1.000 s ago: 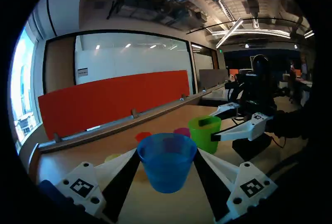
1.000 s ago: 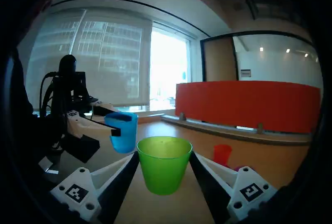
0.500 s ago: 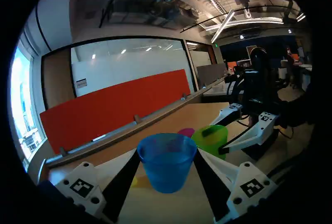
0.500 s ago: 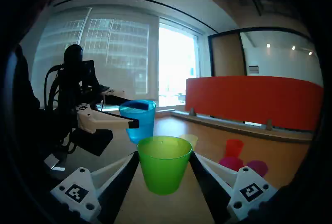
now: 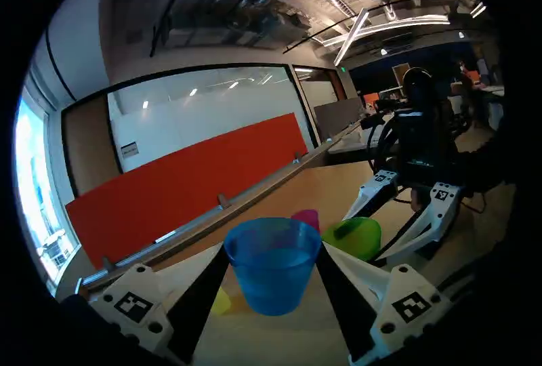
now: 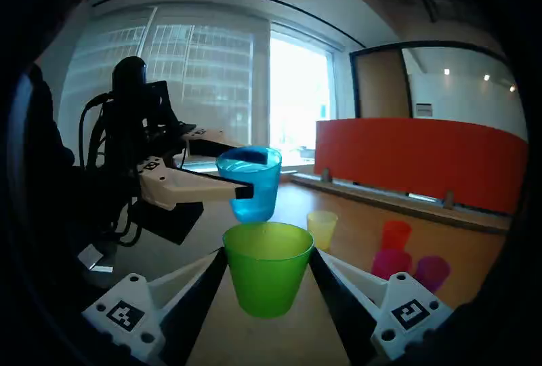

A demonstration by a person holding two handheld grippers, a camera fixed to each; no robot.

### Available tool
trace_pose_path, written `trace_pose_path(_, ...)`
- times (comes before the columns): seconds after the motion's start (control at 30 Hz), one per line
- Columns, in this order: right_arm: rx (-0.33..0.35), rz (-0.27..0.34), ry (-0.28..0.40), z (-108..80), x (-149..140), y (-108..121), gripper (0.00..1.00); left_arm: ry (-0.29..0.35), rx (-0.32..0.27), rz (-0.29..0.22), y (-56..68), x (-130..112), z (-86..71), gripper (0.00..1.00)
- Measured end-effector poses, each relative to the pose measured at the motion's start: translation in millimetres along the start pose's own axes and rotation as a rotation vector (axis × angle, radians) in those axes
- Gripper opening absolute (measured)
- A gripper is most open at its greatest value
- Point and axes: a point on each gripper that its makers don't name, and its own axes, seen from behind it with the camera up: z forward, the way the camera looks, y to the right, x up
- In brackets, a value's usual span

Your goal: Pour water

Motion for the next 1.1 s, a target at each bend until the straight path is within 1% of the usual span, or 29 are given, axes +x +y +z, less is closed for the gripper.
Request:
trace_pose_path(0.37,0.033,0.006,-0.008,5.3,-6.7,-13.2,0.91,-0.008,0.018,0.121,-0.8,4.8,2.2,0.87)
trace_pose_path(0.53,0.043,0.004,-0.01,6.5,-7.9,-17.9,0.91,-0.011,0.019,0.16,0.2,7.3,1.1,0.87)
trace_pose_path(0.6,0.046,0.004,-0.009,6.9,-7.8,-19.2,0.91,-0.012,0.019,0.174,0.6,8.0,0.6,0.87)
trace_pose_path(0.83,0.045,0.002,-0.012,6.8,-8.4,-19.6,0.91,-0.016,0.026,0.251,1.5,10.8,-1.3,0.87)
trace_pose_path(1.1,0.045,0.002,-0.011,5.9,-9.4,-19.2,0.91,-0.013,0.023,0.303,7.3,15.7,-1.0,0.87)
